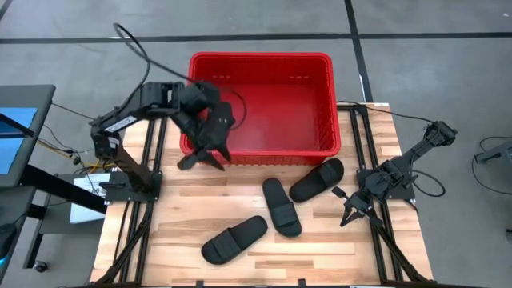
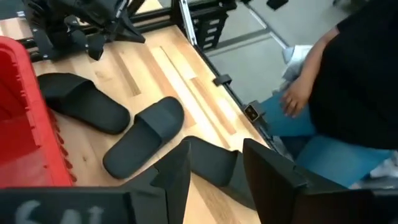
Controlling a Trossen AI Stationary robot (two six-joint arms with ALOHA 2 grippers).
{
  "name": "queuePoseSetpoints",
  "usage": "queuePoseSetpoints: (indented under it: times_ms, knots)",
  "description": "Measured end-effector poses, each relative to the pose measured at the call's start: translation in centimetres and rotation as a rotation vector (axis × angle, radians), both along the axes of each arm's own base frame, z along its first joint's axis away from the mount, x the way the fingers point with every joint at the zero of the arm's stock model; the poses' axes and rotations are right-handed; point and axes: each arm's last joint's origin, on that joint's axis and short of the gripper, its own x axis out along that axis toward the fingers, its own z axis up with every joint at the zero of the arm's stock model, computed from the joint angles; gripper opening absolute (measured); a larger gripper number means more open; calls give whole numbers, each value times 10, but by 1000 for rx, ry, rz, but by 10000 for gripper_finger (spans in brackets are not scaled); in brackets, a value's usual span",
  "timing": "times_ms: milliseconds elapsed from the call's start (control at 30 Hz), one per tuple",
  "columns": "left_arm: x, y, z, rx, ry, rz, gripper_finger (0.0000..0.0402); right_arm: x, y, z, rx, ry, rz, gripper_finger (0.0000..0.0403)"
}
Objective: Pick and place slides into bin
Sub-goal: Stack the middle slide on top of the slide in the bin
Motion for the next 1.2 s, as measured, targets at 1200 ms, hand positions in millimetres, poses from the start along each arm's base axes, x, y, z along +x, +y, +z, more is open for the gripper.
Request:
queuePoseSetpoints:
  times_ms: [1200]
  knots:
    - [22,-82,-176,-114,-82,39,71,0,0,0,-1,1,0,0]
